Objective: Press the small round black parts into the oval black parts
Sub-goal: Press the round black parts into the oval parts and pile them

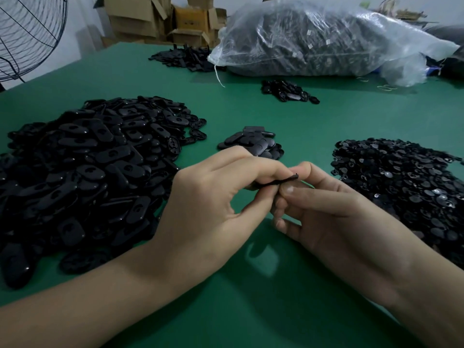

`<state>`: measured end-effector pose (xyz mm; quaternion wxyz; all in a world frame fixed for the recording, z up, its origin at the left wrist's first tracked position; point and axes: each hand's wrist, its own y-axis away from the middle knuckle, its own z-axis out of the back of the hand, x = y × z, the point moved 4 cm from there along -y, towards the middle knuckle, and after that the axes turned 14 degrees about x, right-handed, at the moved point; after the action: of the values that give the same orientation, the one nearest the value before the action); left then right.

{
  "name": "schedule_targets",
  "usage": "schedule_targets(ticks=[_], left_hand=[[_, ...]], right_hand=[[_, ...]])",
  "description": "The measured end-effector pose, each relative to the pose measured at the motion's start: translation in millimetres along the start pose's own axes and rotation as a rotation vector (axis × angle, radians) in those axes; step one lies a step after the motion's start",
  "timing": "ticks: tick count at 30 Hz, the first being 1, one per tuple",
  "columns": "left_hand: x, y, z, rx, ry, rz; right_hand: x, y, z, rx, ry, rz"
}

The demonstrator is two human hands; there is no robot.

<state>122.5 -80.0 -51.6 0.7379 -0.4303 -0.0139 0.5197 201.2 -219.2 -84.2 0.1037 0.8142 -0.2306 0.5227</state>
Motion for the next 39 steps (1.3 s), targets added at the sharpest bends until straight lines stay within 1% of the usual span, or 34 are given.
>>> schedule_targets(ticks=[5, 7, 12, 14, 16, 19, 24, 27, 30, 32, 35, 39], left_hand=[[11.3, -3.2, -5.1, 0.026, 0.218, 0.152], [15.2, -3.1, -7.2, 0.040, 0.293, 0.206], [24.6, -1.0, -12.9, 0.119, 0.446, 0.325], [28.5, -0.1, -15.7, 0.140, 0.474, 0.355], [28.3, 0.1, -16.7, 0.154, 0.441, 0.345], [25.8, -1.2, -17.3, 0.169, 0.331, 0.303], [25.8, -7.4, -10.8, 0.126, 0.136, 0.245], [35.5, -16.3, -1.6, 0.083, 0.141, 0.325], [57.2, -32.2, 11.7, 0.006, 0.161, 0.419], [71.0, -47.0, 13.6, 0.031, 0.094, 0.454], [84.4, -66.3, 1.9, 0.121, -0.034, 0.487], [88.7, -74.6, -17.9, 0.211, -0.219, 0.481]], right_hand=[[10.1, 2.5, -3.7, -0.097, 0.305, 0.124], [12.6, 3.2, -4.0, -0.129, 0.390, 0.148], [15.7, 1.9, -0.2, -0.183, 0.560, 0.133], [13.8, 1.2, 2.9, -0.217, 0.565, 0.109], [10.6, 1.4, 6.1, -0.255, 0.513, 0.087], [8.9, 1.9, 7.9, -0.290, 0.439, 0.071], [8.5, 2.0, 10.5, -0.302, 0.422, 0.047], [9.9, 1.5, 14.0, -0.350, 0.423, 0.059], [12.7, 1.3, 13.8, -0.360, 0.462, 0.076], [14.0, 1.6, 14.3, -0.361, 0.491, 0.085], [15.5, 2.0, 15.7, -0.360, 0.504, 0.088], [16.6, 2.8, 17.7, -0.362, 0.505, 0.092]])
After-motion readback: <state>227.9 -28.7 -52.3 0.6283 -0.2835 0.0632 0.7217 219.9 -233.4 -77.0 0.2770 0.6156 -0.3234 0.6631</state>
